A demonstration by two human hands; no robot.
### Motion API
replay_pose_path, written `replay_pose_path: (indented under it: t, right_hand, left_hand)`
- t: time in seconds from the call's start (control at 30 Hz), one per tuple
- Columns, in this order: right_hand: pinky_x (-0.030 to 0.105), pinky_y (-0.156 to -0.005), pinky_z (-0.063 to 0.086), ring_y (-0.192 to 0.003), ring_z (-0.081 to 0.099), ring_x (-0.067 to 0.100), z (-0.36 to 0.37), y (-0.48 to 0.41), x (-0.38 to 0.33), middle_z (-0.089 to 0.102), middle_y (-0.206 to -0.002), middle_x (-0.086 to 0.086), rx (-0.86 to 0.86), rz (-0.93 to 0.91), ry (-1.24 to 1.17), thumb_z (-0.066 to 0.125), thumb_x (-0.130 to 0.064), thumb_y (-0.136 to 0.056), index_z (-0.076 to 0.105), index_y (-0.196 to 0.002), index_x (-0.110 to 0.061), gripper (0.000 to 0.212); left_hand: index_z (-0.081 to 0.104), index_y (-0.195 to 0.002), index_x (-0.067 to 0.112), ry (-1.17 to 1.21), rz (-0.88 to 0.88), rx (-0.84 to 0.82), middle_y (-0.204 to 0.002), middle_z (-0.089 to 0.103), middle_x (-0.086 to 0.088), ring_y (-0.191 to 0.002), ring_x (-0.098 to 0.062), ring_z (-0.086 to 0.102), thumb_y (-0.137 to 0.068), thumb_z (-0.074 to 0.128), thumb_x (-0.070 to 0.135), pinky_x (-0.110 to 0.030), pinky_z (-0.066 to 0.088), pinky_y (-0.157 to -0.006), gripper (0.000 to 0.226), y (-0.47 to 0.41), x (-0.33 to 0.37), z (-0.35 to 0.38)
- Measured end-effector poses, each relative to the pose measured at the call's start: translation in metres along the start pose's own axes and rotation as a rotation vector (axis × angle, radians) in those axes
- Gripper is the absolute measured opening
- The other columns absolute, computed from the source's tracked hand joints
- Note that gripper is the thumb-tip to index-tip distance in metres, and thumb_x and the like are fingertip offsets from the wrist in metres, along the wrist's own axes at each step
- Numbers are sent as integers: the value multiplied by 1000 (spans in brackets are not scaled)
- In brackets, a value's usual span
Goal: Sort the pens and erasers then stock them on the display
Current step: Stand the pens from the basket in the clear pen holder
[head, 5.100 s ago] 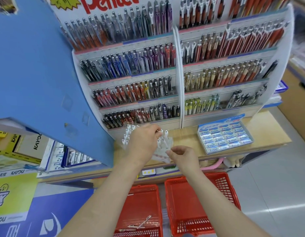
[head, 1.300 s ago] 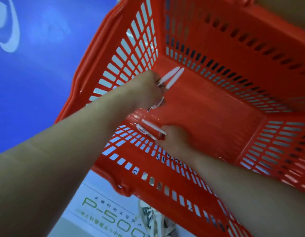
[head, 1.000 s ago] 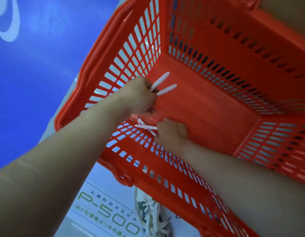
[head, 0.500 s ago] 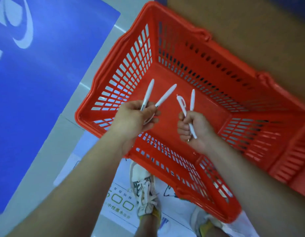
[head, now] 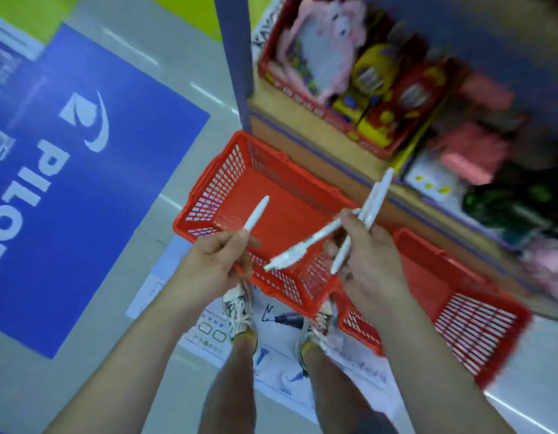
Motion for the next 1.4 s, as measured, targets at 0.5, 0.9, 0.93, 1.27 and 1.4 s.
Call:
replay_pose_path:
  t: [0.5, 0.9, 0.93, 1.27, 1.4]
  right_hand:
    - [19, -35, 25, -36, 27, 10, -68, 239, -234, 31, -46, 0, -226, -366, -131, 54, -25, -90, 55, -94, 3, 29]
    - [24, -39, 31, -38, 35, 16, -175, 290, -307, 36, -48, -1, 18, -586, -147, 54, -15, -95, 47, -75, -9, 22]
    - [24, -40, 35, -38, 41, 18, -182, 289, -306, 35, -47, -1, 26, -564, -149, 55, -16, -95, 46, -77, -9, 21]
    - [22, -38, 24, -40, 33, 13, -252, 243, -286, 36, -55, 2, 155, -356, -389, 53, -15, -96, 47, -87, -13, 11]
    - [23, -38, 25, -39, 33, 12, -275, 217, -279, 36, -56, 1, 219, -333, -331, 52, -14, -96, 46, -86, -14, 11]
  left_hand:
    - [73, -96, 13, -188, 452, -288, -54, 58, -2, -40, -6, 31, -86, 61, 8, -15, 26, -40, 16, 241, 235, 122]
    - [66, -87, 3, 49, 599, -228, -63, 68, -11, -55, -13, 64, -77, 65, 0, -16, 53, -53, 11, 298, 320, 195]
    - [66, -88, 3, 55, 607, -223, -66, 69, -12, -57, -14, 66, -78, 65, 0, -16, 53, -55, 10, 300, 324, 203]
    - [70, -94, 10, -370, 867, -153, -74, 70, -6, -62, -8, 66, -90, 58, 5, -15, 52, -61, 13, 304, 379, 282]
    - [71, -86, 22, -639, 997, -87, -68, 68, 0, -65, -14, 66, -87, 64, 12, -26, 57, -68, 12, 288, 397, 313]
Point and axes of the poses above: each hand's wrist, its own y-axis away from the middle knuckle, its own z-axis out of the palm, x = y × z, the point moved 6 cm from there along -y, towards the middle knuckle
